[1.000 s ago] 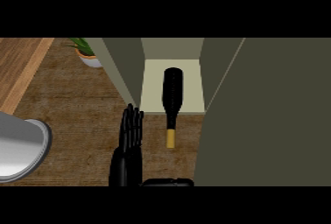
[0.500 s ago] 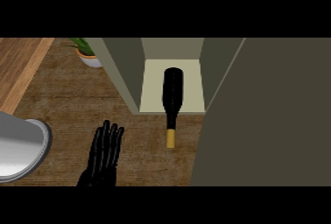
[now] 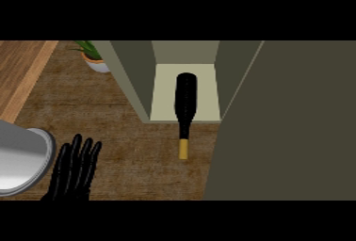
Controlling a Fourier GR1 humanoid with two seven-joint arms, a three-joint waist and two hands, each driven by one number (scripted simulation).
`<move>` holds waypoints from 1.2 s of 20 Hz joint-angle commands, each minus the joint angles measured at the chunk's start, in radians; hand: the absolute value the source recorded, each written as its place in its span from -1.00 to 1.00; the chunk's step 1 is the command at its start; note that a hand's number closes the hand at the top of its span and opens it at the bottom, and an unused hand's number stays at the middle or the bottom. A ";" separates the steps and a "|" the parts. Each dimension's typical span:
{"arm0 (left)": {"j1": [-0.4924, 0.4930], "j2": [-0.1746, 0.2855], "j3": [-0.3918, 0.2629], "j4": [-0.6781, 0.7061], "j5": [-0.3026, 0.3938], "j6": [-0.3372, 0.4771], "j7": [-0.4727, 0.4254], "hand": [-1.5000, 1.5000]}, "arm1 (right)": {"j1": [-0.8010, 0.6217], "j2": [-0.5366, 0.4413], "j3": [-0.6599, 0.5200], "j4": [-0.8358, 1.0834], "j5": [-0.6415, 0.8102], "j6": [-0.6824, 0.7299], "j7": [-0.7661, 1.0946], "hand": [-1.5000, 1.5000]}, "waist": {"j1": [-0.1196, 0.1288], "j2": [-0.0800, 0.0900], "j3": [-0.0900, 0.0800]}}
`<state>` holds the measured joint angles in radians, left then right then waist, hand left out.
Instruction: Pick up the wine, place it into the cabinet and close the cabinet
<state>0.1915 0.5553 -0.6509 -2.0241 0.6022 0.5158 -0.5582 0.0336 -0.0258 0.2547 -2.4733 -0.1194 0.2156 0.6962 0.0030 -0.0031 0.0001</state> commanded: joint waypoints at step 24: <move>0.197 0.210 0.532 0.014 0.287 -0.370 0.021 -1.00 | -0.029 0.024 0.743 0.018 0.214 -0.275 0.028 1.00 | -0.004 -0.006 -0.003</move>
<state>0.4001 0.7491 -0.1733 -2.0406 0.8592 0.1918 -0.5517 0.0562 -0.0487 0.7511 -2.4732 -0.0084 0.0083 0.7430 0.0041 -0.0094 -0.0023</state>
